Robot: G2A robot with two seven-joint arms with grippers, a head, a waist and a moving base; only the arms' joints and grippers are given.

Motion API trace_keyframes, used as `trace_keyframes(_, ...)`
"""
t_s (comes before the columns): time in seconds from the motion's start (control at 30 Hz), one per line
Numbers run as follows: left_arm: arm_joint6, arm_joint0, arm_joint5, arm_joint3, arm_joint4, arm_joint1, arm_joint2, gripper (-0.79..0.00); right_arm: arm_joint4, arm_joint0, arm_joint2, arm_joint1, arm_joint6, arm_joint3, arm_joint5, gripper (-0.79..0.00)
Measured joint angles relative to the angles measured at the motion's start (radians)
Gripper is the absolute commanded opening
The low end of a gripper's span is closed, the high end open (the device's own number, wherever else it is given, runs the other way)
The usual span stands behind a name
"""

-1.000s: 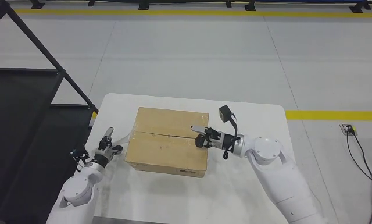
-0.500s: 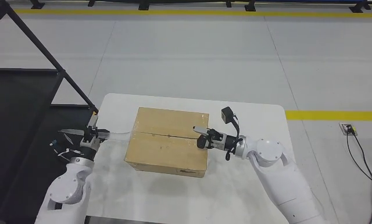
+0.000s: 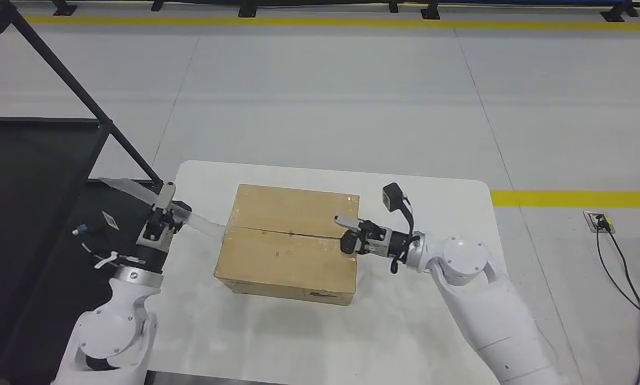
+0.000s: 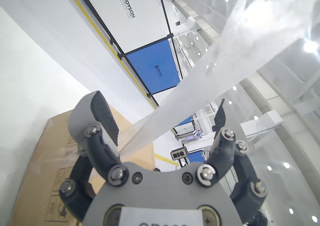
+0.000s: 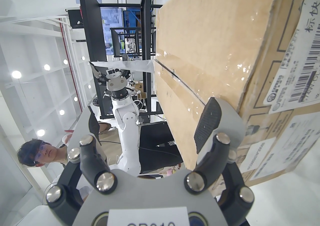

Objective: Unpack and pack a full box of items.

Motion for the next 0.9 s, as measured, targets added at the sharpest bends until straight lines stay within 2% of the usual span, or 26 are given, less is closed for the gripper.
trace_keyframes(0.3,-0.021,-0.019,0.003,-0.047,0.076,-0.001,0.052,0.000,0.013,-0.004,0.004,0.004,-0.003,0.002,-0.013,0.000)
trace_keyframes(0.43,-0.020,-0.028,0.012,-0.058,0.109,-0.004,0.085,0.000,0.039,-0.020,0.020,0.006,-0.021,-0.012,-0.057,0.000)
trace_keyframes(0.6,-0.010,-0.052,0.027,-0.049,0.151,-0.009,0.134,0.000,0.056,-0.064,0.058,0.017,-0.025,-0.076,-0.130,0.000)
trace_keyframes(0.9,-0.005,-0.079,0.033,-0.045,0.190,-0.015,0.189,0.000,0.048,-0.141,0.117,0.039,-0.024,-0.188,-0.119,0.000)
